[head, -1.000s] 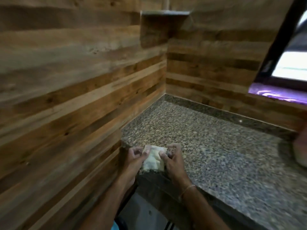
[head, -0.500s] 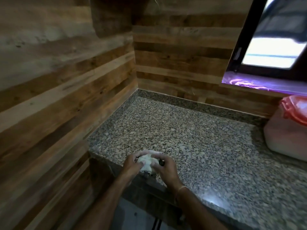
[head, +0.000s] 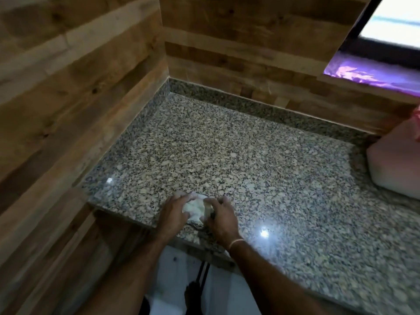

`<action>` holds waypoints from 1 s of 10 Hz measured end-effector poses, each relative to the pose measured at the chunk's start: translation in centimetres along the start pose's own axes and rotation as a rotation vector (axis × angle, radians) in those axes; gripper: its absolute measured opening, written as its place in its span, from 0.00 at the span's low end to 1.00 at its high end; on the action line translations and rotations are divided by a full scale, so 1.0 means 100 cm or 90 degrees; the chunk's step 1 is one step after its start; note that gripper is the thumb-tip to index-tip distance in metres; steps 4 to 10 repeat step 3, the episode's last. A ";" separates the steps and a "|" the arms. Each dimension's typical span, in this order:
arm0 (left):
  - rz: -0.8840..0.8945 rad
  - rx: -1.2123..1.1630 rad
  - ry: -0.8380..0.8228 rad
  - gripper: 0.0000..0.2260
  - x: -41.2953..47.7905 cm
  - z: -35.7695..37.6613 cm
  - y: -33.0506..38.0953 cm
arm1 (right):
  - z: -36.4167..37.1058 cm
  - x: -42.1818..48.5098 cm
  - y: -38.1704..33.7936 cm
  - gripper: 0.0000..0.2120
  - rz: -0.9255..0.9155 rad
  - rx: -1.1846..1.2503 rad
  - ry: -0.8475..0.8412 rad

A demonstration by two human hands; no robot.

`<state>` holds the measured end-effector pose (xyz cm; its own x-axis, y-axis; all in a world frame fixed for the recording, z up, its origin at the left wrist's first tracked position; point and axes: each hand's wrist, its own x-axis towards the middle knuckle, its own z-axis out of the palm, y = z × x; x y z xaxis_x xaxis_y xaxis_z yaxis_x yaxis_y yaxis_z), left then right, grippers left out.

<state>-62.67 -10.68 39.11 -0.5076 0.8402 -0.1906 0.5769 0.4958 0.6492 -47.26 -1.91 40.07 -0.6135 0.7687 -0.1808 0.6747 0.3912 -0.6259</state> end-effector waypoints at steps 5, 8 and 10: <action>0.033 0.077 0.036 0.24 0.013 -0.003 0.004 | -0.018 -0.003 0.013 0.27 0.002 0.021 0.048; 0.033 0.077 0.036 0.24 0.013 -0.003 0.004 | -0.018 -0.003 0.013 0.27 0.002 0.021 0.048; 0.033 0.077 0.036 0.24 0.013 -0.003 0.004 | -0.018 -0.003 0.013 0.27 0.002 0.021 0.048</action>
